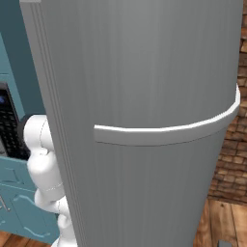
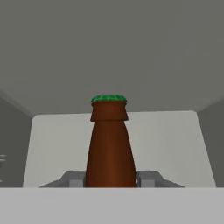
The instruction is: Place the beer and liquor on the top shelf of the fridge to keep them out of children's reach, and place the tangerine on lower shelves for easy access.
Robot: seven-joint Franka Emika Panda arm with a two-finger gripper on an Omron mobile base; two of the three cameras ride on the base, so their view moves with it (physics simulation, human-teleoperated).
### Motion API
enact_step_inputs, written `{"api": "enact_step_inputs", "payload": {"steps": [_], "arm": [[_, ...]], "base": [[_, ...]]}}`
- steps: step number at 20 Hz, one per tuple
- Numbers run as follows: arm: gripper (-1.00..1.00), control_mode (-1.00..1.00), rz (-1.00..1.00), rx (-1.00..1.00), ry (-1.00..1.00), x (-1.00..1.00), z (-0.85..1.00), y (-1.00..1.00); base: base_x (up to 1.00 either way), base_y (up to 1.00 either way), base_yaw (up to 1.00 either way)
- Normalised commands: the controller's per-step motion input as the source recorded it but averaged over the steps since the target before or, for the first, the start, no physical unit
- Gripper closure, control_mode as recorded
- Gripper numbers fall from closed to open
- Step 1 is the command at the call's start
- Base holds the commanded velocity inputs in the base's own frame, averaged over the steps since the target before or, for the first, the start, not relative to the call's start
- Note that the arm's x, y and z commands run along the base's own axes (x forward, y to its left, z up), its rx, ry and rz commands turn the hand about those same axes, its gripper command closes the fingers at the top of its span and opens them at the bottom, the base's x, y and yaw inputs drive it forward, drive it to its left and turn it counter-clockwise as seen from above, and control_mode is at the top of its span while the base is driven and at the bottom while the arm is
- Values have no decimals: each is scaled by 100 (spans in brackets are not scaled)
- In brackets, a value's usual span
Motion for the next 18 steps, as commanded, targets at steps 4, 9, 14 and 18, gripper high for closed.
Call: {"api": "enact_step_inputs", "payload": {"steps": [4,9,14,18], "arm": [[100,-100,0,0,0,53,-13,-9],[100,-100,0,0,0,59,0,-7],[100,-100,0,0,0,60,0,-4],[-100,-100,0,0,0,52,0,-1]], "base": [[0,0,0],[0,0,0],[0,0,0],[0,0,0]]}}
